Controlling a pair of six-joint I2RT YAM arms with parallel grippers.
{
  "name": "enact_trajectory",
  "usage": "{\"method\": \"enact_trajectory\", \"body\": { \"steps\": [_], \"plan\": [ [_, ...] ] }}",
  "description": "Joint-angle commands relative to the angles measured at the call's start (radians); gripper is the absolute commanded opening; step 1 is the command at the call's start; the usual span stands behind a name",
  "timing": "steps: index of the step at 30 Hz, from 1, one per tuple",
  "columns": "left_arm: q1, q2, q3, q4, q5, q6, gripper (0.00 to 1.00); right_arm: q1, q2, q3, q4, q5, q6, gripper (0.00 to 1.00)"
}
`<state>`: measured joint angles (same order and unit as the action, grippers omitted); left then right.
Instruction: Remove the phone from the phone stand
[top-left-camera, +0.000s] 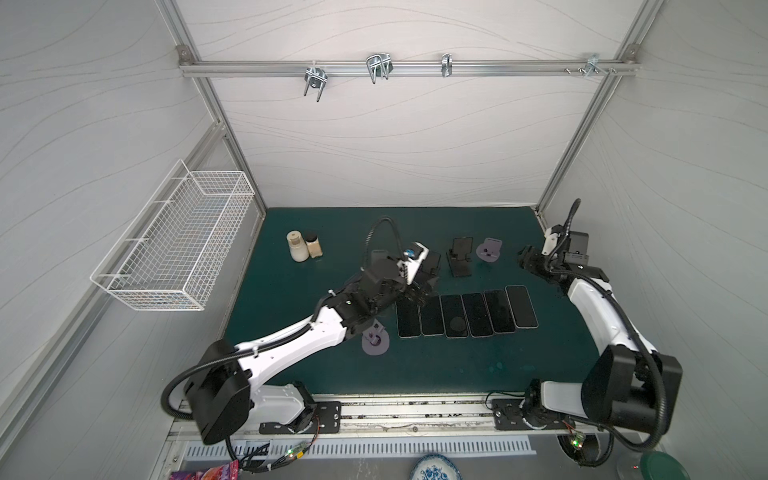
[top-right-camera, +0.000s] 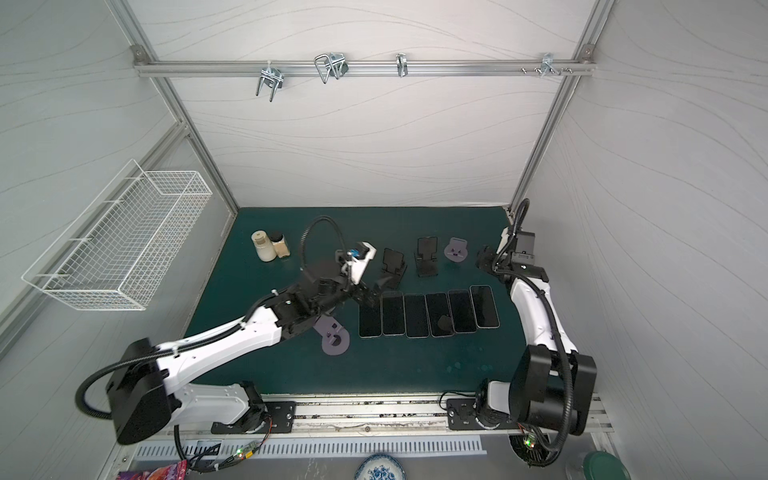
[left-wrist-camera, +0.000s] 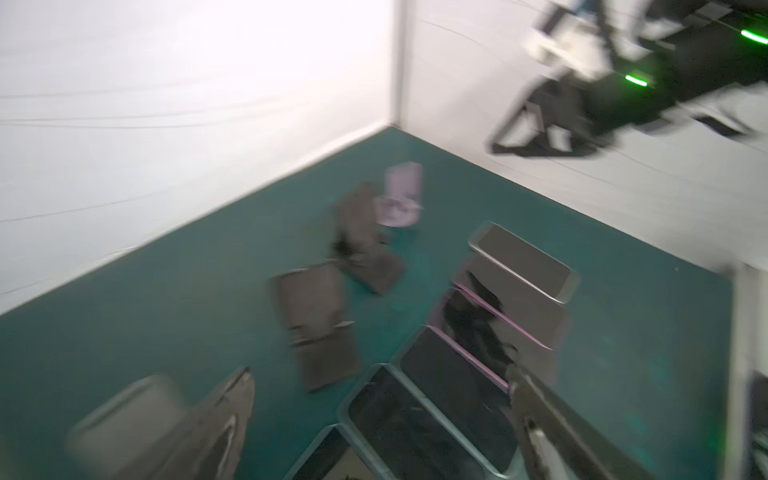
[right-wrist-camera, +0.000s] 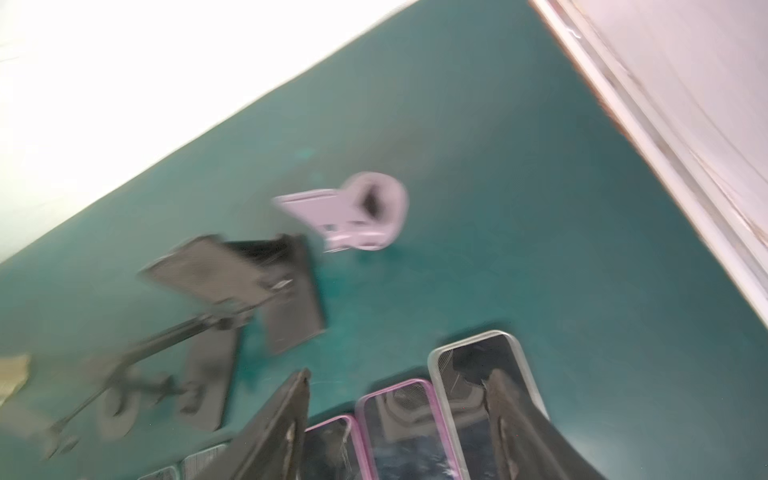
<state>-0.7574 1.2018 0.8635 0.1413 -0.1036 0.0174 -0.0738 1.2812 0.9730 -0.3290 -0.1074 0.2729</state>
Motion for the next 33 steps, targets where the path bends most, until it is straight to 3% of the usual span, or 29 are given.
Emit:
{"method": "enact_trajectory", "body": {
  "steps": [1, 9, 13, 17, 21, 33],
  "plan": [
    [0.111, -0.143, -0.027, -0.096, -0.115, -0.045, 0.96, 0.089, -0.026, -0.024, 0.077, 0.059, -0.010, 0.71],
    [0.421, -0.371, -0.209, -0.196, -0.272, -0.107, 0.97, 0.246, -0.026, -0.172, 0.295, 0.183, -0.076, 0.73],
    [0.517, -0.372, -0.327, -0.127, -0.348, -0.168, 0.96, 0.273, -0.010, -0.267, 0.415, 0.314, -0.138, 0.74],
    [0.584, -0.330, -0.444, 0.061, -0.406, -0.123, 0.96, 0.273, 0.026, -0.376, 0.611, 0.399, -0.190, 0.74],
    [0.672, -0.259, -0.477, 0.149, -0.412, -0.141, 0.96, 0.273, 0.061, -0.465, 0.803, 0.425, -0.263, 0.73],
    [0.908, 0.048, -0.504, 0.492, -0.050, -0.224, 0.92, 0.251, 0.193, -0.567, 1.122, 0.347, -0.302, 0.74]
  ]
}}
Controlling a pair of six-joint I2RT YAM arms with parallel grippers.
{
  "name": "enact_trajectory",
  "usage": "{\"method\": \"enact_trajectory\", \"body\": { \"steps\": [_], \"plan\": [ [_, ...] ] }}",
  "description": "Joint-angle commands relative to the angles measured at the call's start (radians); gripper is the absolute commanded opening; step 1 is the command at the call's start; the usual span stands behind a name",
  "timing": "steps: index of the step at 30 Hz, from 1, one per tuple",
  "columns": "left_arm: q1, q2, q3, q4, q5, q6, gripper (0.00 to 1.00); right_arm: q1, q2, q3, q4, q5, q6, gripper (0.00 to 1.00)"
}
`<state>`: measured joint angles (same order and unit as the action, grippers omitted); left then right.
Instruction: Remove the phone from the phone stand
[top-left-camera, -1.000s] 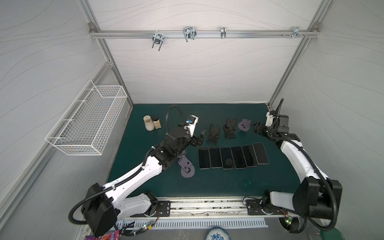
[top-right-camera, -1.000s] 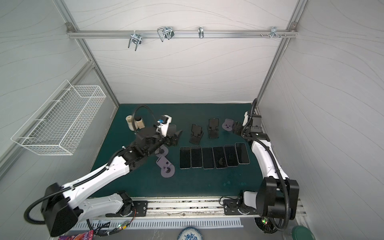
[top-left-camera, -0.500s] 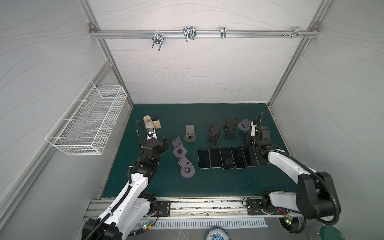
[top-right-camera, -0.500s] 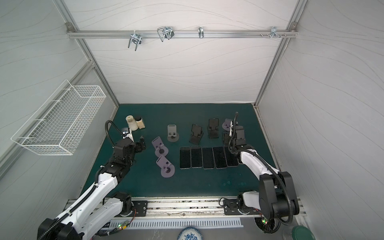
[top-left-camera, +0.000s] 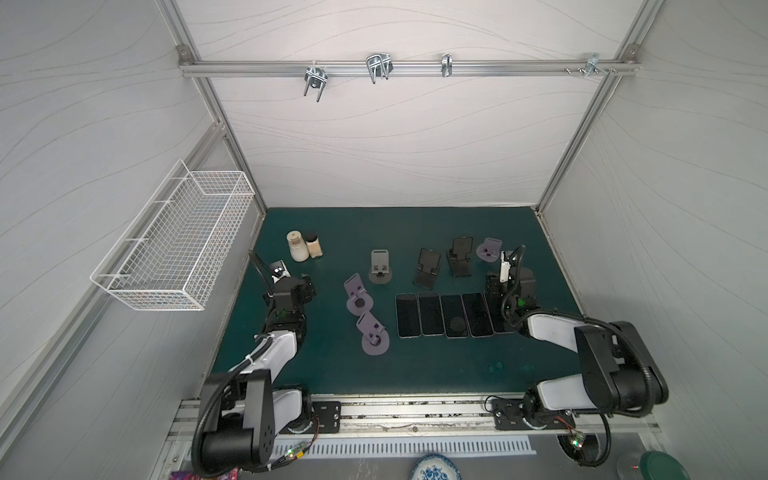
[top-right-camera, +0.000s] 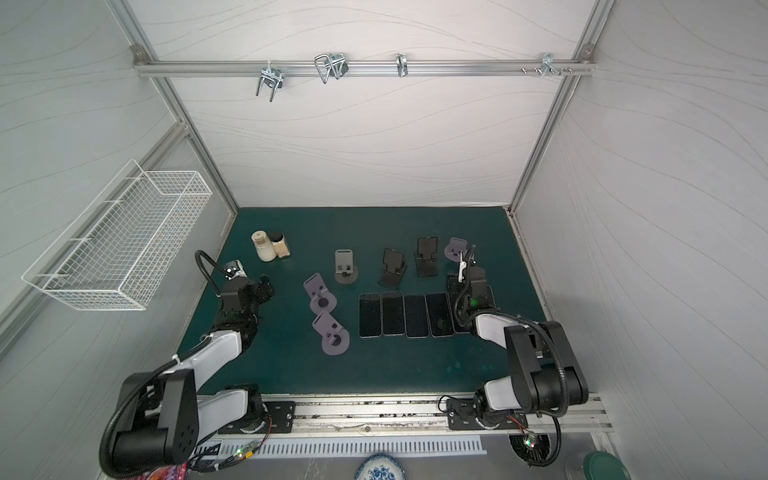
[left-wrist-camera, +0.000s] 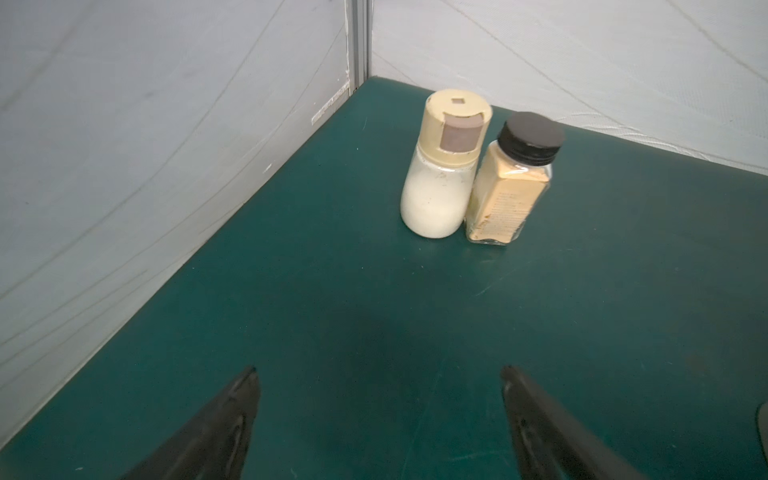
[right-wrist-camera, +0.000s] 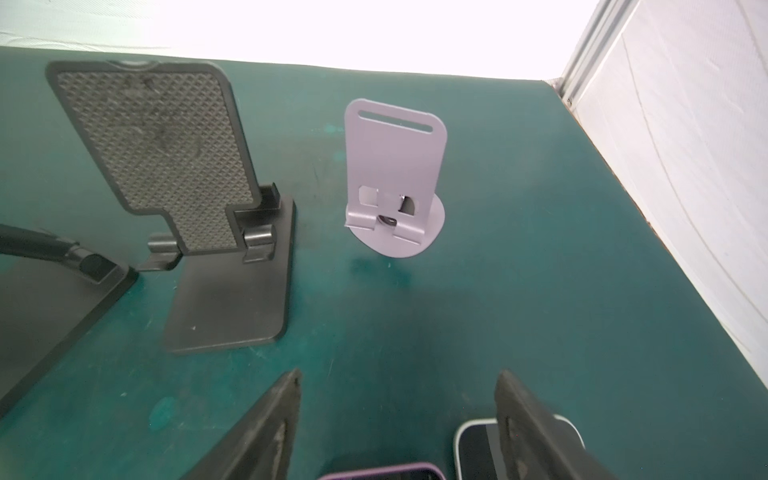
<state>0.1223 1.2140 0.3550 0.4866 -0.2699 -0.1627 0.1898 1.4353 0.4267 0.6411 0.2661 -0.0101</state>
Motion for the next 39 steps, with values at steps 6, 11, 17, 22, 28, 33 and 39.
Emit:
{"method": "enact_trajectory", "body": {
  "steps": [6, 11, 17, 22, 28, 33, 39],
  "plan": [
    [0.040, 0.133, 0.004, 0.259, 0.254, -0.020, 0.92, -0.041, 0.101, -0.038, 0.236, -0.065, 0.002, 0.74],
    [0.040, 0.226, 0.017, 0.341, 0.313, 0.016, 0.93, -0.064, 0.113, -0.090, 0.323, -0.052, 0.037, 0.74],
    [0.005, 0.306, -0.043, 0.507, 0.315, 0.061, 0.95, -0.070, 0.125, -0.012, 0.185, 0.007, 0.072, 0.77],
    [-0.049, 0.318, -0.024, 0.492, 0.154, 0.070, 0.99, -0.061, 0.130, -0.005, 0.184, 0.024, 0.068, 0.97],
    [-0.104, 0.346, 0.053, 0.398, 0.010, 0.085, 0.99, -0.063, 0.129, -0.005, 0.185, 0.022, 0.068, 0.99],
    [-0.121, 0.339, 0.050, 0.388, -0.020, 0.092, 0.99, -0.064, 0.128, -0.006, 0.183, 0.022, 0.067, 0.99],
    [-0.161, 0.345, 0.045, 0.413, -0.079, 0.121, 0.99, -0.064, 0.129, -0.005, 0.183, 0.022, 0.067, 0.99]
  ]
}}
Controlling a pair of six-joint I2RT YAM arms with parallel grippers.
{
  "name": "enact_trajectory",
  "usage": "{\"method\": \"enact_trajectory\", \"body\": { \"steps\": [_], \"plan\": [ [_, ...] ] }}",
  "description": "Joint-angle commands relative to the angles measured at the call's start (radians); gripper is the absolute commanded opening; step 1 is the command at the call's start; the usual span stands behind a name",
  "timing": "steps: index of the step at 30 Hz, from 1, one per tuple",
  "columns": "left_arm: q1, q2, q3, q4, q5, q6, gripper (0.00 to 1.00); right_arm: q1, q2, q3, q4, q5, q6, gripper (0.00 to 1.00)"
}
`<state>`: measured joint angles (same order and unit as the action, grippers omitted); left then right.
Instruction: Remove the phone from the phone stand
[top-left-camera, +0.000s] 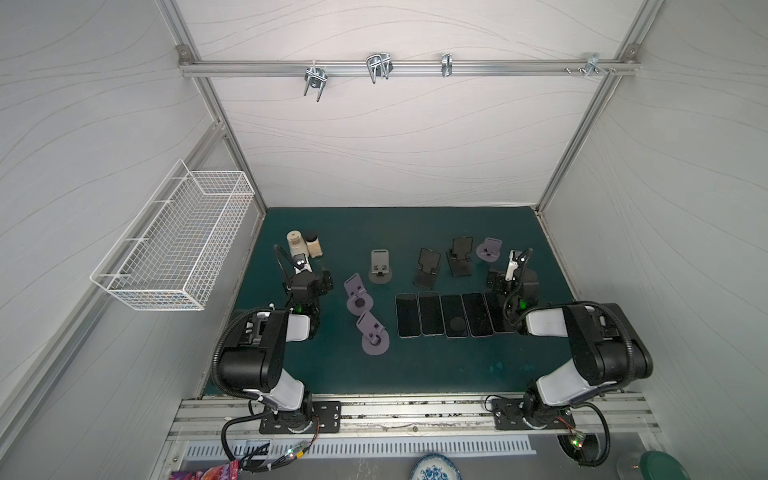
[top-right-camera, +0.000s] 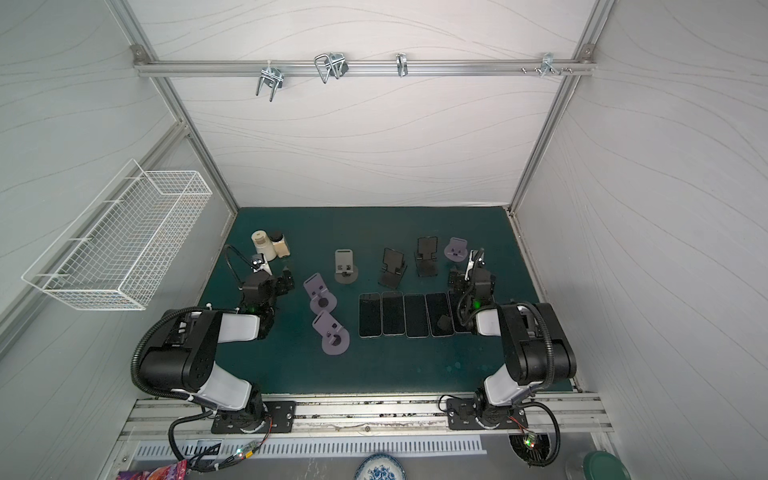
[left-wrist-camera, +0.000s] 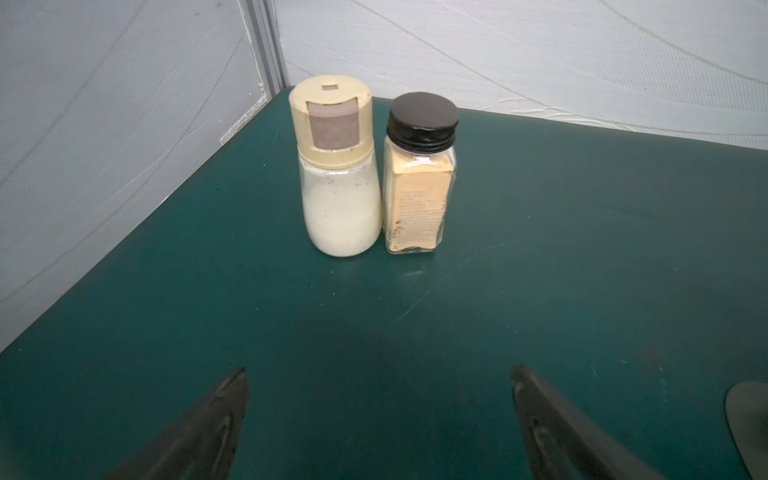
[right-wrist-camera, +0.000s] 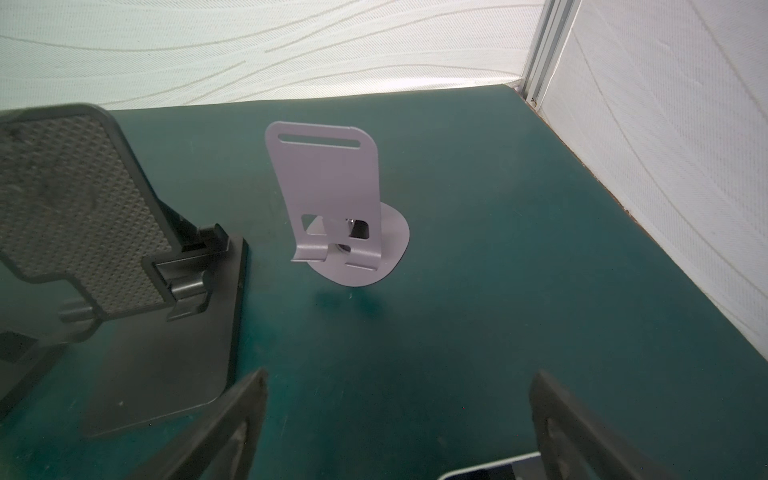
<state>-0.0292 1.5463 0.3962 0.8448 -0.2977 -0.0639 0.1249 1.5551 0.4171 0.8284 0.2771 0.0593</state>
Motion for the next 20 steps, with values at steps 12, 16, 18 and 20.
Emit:
{"method": "enact_trajectory", "body": {
  "steps": [12, 16, 18, 20],
  "plan": [
    [0.039, 0.009, 0.021, 0.006, 0.051, -0.008, 0.99, 0.002, 0.009, 0.004, -0.005, 0.011, -0.001, 0.99],
    [0.037, 0.009, 0.019, 0.014, 0.047, -0.005, 0.99, 0.002, 0.008, 0.004, -0.004, 0.011, 0.000, 0.99],
    [0.033, 0.009, 0.016, 0.023, 0.040, -0.001, 0.99, 0.002, 0.009, 0.005, -0.003, 0.011, -0.002, 0.99],
    [-0.001, 0.008, 0.015, 0.023, -0.027, 0.018, 0.99, 0.001, 0.009, 0.003, -0.004, 0.011, -0.002, 0.99]
  ]
}}
